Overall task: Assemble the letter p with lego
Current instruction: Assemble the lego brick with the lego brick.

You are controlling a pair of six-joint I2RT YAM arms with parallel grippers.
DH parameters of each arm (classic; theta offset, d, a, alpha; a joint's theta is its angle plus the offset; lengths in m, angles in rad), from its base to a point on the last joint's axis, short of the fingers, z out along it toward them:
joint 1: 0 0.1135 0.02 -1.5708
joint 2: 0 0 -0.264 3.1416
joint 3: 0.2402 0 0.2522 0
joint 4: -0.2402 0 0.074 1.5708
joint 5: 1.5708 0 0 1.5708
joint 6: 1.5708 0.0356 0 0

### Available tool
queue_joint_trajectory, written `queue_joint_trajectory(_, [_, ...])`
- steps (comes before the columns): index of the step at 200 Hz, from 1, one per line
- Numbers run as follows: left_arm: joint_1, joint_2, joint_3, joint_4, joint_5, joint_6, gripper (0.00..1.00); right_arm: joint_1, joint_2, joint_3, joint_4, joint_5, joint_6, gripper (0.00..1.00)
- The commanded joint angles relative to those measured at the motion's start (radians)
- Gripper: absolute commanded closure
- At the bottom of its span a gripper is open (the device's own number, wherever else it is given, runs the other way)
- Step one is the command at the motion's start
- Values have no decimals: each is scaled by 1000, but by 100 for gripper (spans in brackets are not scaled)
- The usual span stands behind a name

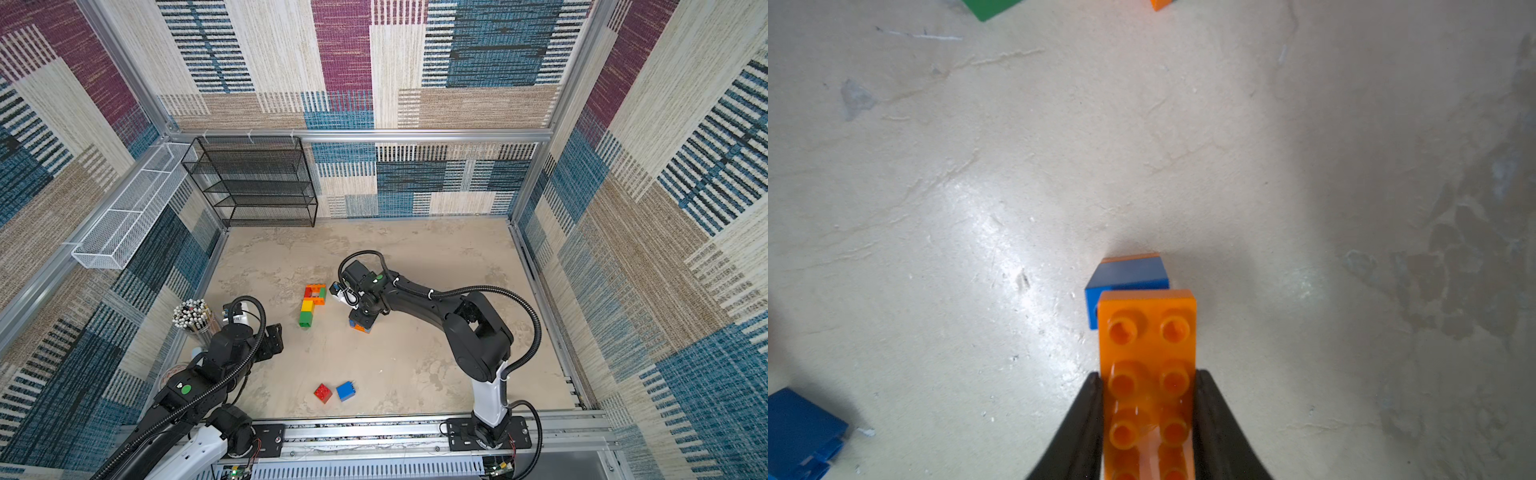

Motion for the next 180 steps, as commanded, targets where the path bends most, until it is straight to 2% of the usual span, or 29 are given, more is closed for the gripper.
queue_joint_trajectory(1, [1,5,-2,31,5,18,7,2,-12,-12,11,4,-28,78])
queue_joint_trajectory(180, [2,66,-12,71,23,30,7,2,-15,-28,44,-29,-100,81])
